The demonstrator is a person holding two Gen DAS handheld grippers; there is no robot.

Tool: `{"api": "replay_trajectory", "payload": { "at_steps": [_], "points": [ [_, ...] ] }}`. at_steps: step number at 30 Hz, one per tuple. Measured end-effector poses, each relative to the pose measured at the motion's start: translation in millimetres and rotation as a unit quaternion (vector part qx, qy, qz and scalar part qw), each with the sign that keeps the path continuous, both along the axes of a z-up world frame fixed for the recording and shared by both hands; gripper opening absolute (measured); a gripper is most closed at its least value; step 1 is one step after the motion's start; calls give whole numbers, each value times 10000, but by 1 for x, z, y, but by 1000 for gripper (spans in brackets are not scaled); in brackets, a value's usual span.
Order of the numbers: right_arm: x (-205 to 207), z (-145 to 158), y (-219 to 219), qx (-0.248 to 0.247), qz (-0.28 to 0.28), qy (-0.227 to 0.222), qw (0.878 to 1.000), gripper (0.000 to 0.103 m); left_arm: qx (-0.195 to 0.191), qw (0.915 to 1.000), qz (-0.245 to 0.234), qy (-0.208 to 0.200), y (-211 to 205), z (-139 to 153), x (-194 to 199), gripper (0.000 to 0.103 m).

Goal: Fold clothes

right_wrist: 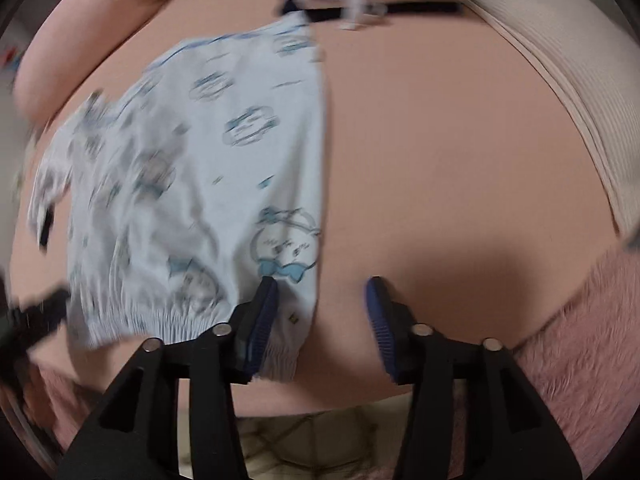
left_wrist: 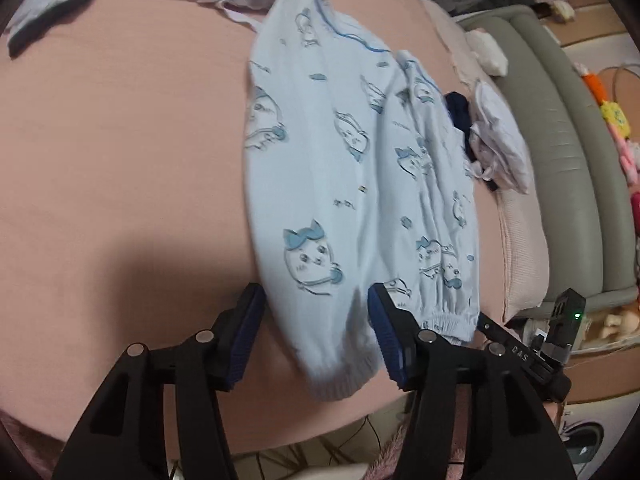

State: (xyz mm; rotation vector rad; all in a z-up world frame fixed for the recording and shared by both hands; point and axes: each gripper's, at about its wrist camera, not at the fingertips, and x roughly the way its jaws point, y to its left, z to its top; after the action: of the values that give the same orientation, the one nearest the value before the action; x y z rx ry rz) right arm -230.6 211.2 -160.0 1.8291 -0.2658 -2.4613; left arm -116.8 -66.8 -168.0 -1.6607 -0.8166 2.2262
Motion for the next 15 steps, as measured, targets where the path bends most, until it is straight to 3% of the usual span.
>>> {"api": "replay_trajectory", "payload": {
  "at_steps": [1, 2, 4, 7, 8, 10, 12, 13, 15],
  "points": [
    [2, 1, -2, -154, 139, 48, 9998, 17, -102, 9999, 64, 56, 3, 0, 3, 4],
    [4, 0, -1, -297, 147, 53, 9994, 5, -173, 9997, 167, 54, 3, -1, 5, 3],
    [11, 4, -2, -175, 154, 151, 9996, 4, -353, 9987, 364, 52, 2, -1, 8, 3],
    [22, 11, -5, 91, 181, 329, 9993, 4, -1264, 9908, 478, 16, -4, 17, 12, 6],
    [26, 13, -6, 180, 191, 388, 9989, 4, -1365, 9895, 468, -64, -5, 21, 12, 8],
    [32, 19, -1, -40, 200, 371, 9991, 5, -1121, 9926, 435, -162, -7, 26, 13, 11],
    [37, 25, 5, -294, 124, 340, 9989, 12, -1156, 9926, 359, -55, -4, 34, 17, 24],
    [39, 23, 2, -464, 205, 246, 9984, 19, -1233, 9919, 314, 8, -3, 36, 20, 37],
    [41, 20, -5, -498, 371, 117, 9980, 23, -1323, 9909, 202, 146, 4, 39, 30, 41]
  ]
}}
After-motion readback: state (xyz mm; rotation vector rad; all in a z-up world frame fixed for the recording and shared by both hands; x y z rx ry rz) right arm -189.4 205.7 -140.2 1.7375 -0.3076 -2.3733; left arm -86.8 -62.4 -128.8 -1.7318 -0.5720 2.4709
